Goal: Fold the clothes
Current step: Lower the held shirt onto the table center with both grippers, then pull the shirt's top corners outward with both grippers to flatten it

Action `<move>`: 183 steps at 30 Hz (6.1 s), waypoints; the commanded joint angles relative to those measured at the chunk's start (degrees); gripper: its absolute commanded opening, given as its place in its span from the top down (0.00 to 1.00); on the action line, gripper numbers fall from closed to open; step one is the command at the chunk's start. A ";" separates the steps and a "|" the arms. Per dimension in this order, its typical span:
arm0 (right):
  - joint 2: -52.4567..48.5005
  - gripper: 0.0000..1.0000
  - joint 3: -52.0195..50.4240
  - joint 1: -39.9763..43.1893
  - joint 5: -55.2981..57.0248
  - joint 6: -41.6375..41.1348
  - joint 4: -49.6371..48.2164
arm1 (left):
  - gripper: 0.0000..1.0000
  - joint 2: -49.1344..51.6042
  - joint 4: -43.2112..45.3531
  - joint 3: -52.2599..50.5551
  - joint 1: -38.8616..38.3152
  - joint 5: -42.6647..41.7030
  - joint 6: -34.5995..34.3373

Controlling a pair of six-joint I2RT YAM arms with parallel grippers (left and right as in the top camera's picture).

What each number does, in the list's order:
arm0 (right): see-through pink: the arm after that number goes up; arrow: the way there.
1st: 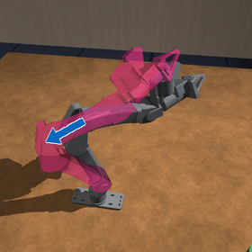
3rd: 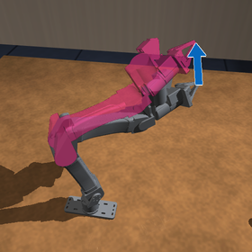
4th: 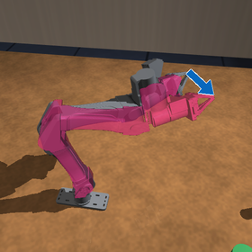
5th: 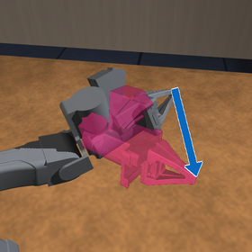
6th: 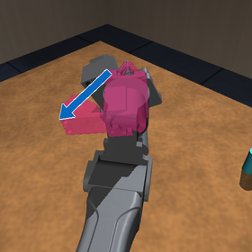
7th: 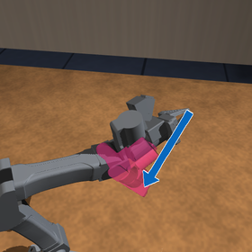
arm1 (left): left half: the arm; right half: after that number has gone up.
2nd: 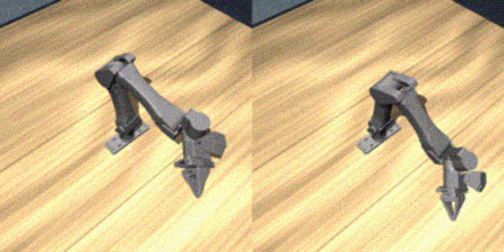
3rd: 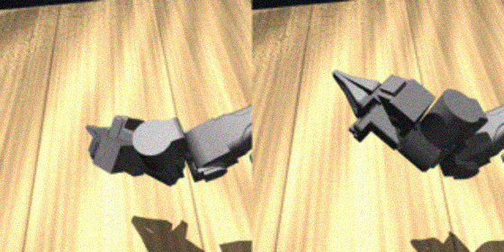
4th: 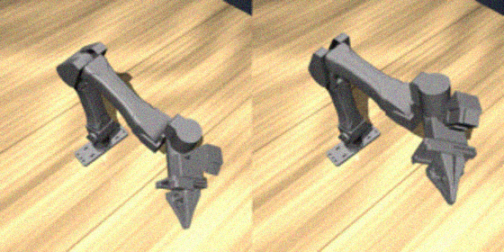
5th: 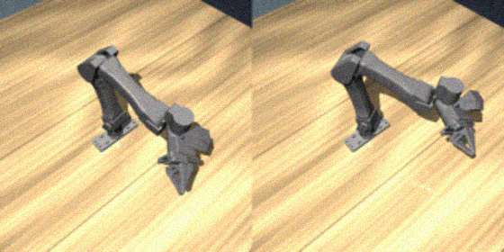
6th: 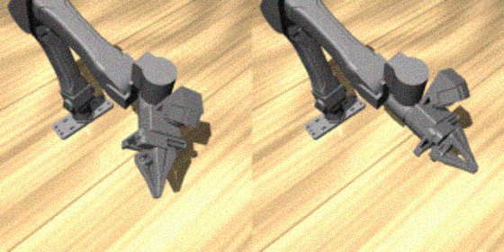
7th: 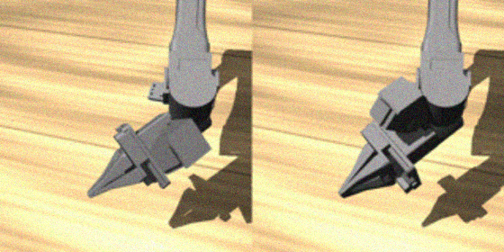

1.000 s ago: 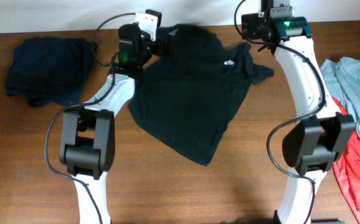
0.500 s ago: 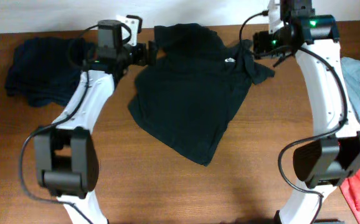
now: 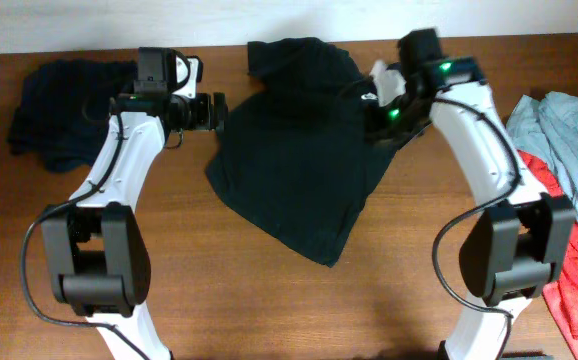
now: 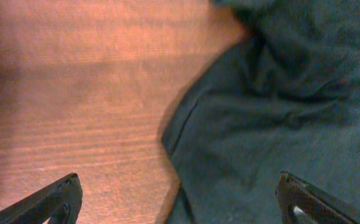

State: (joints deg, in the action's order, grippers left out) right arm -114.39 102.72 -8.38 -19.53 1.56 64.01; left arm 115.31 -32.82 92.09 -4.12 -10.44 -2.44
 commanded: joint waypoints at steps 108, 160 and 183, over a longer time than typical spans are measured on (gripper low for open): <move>0.42 0.96 -16.26 0.59 5.22 1.20 -15.98 | 1.00 7.23 -11.28 -18.10 -3.98 21.24 -11.72; 0.39 0.83 -15.39 0.63 10.14 5.62 -28.28 | 0.13 -11.39 -21.40 0.63 -12.04 19.26 -20.85; -7.96 0.66 -15.67 -6.60 23.19 24.74 -41.13 | 0.01 -11.23 -20.35 0.63 -12.24 19.26 -20.85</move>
State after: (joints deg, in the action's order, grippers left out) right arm -121.34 86.98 -14.76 -3.66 23.38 23.33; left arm 103.72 -53.28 93.10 -16.49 9.17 -23.42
